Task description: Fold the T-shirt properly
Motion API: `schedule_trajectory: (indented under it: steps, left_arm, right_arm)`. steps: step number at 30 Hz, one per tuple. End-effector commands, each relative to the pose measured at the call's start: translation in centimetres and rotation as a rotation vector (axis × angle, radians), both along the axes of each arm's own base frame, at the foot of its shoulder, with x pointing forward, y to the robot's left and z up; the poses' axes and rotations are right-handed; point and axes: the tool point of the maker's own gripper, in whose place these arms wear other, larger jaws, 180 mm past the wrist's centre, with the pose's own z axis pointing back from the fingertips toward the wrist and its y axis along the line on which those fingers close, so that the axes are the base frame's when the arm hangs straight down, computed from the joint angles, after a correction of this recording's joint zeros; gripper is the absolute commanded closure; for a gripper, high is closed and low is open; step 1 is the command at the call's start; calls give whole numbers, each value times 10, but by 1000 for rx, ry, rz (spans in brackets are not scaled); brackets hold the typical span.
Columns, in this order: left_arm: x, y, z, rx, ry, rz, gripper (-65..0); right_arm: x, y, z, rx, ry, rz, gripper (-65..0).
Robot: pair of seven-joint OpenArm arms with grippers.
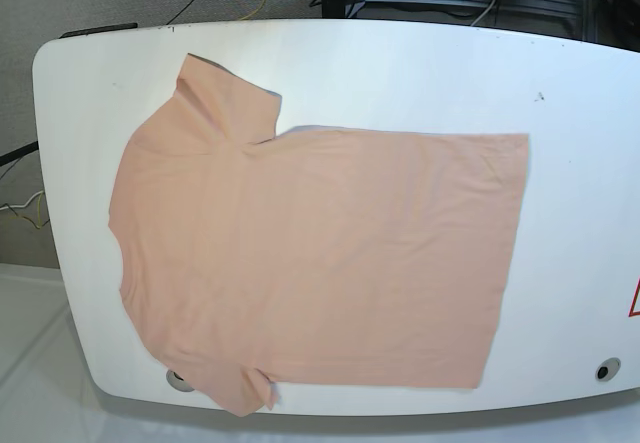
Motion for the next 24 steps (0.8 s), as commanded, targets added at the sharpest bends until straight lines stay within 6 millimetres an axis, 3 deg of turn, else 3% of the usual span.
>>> schedule_trajectory:
  steps: [1, 10, 12, 18, 24]
  left_arm:
    - [11, 0, 15, 3, -55, -19, 0]
    - [30, 3, 40, -2, -113, -38, 0]
    - [44, 6, 53, -32, -172, -25, 0]
    - [61, 4, 74, -106, -245, -28, 0]
    - [80, 5, 113, -142, -335, -85, 0]
  right_arm:
    - [1, 0, 14, 3, -49, -1, 0]
    - [2, -4, 46, -11, -124, -23, 0]
    - [9, -10, 62, -11, -177, -64, 0]
    - [16, -11, 90, 0, -241, -83, 0]
    - [33, -6, 142, 34, -363, -117, 0]
